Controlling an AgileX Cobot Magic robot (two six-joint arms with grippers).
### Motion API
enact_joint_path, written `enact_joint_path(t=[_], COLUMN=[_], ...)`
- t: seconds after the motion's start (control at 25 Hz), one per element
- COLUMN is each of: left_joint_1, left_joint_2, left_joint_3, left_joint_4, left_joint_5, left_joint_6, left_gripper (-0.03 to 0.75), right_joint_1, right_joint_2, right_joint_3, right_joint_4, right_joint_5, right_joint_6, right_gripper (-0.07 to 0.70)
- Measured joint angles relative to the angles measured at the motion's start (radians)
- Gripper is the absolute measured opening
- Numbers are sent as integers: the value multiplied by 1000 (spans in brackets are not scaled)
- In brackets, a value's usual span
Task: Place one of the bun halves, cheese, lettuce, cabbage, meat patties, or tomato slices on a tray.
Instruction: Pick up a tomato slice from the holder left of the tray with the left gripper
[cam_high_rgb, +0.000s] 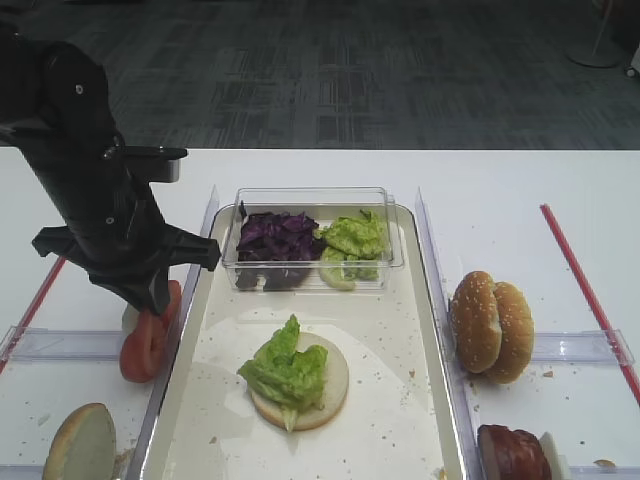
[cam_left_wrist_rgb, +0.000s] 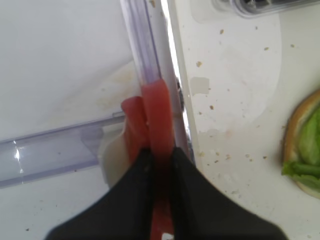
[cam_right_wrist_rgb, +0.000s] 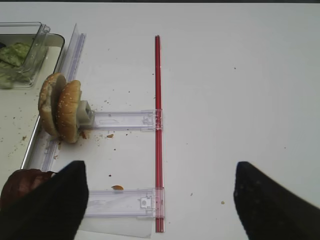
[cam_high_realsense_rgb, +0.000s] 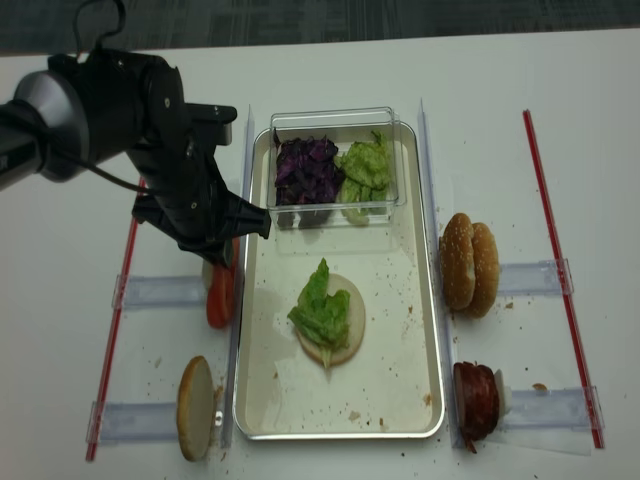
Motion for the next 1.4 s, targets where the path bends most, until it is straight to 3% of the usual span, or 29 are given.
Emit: enact_joint_path(t=[1.08,1.4], left_joint_1=[0,0], left_joint_2=[-42,-104], left_joint_3=[-12,-42], left_joint_4=[2,2], left_joint_5=[19,77], left_joint_6=[0,2], left_gripper=[31,31], right_joint_1=[0,0], right_joint_2=[0,0], right_joint_3=[0,0], right_joint_4=[0,0], right_joint_5=[0,0], right_joint_6=[0,0], right_gripper=[613,613])
